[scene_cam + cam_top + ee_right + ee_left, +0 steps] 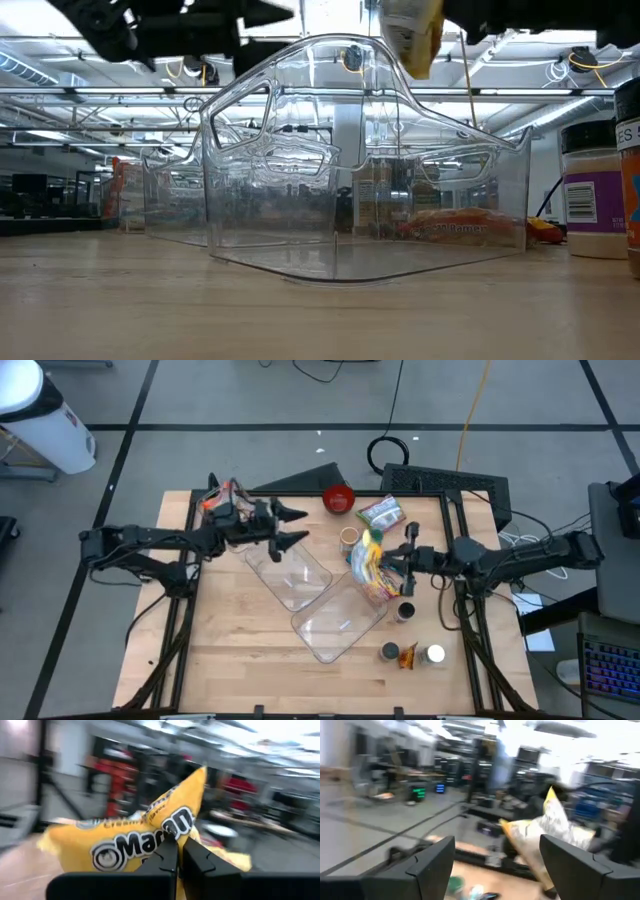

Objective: Pick & Place Food Item
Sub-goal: Put the yellow noodle pack into the top transparent bin

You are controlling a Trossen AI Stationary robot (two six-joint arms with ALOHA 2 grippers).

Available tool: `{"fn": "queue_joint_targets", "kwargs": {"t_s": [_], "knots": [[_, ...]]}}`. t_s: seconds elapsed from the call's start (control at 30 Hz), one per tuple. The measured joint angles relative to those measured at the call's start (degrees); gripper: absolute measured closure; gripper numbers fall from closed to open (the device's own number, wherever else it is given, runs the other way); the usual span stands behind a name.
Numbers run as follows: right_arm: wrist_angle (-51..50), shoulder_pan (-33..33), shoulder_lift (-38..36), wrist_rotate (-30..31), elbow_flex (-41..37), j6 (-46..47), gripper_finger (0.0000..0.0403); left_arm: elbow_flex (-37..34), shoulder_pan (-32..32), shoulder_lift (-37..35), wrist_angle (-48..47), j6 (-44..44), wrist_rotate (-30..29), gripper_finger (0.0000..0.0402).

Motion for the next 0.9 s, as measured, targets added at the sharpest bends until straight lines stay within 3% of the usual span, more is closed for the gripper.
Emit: {"fn": "queue_joint_targets", "kwargs": {"t_s": [0.23,0.4,0.9], "knots": [[3.27,-4.62,0.0,-30.38,-0.32,7.52,0.0403,9.52,-2.92,7.65,-0.05,1.67,11.14,0.012],[9.35,-6.09,0.0,-44.01,-0.32,11.64,0.0403,15.79,-5.2,13.43,-0.14,1.7,16.84,0.0123],[10.11,-9.24,2.78,-45.35,-0.32,13.44,0.0403,32.92,-9.42,30.66,-6.91,5.3,25.36,0.0119]]}}
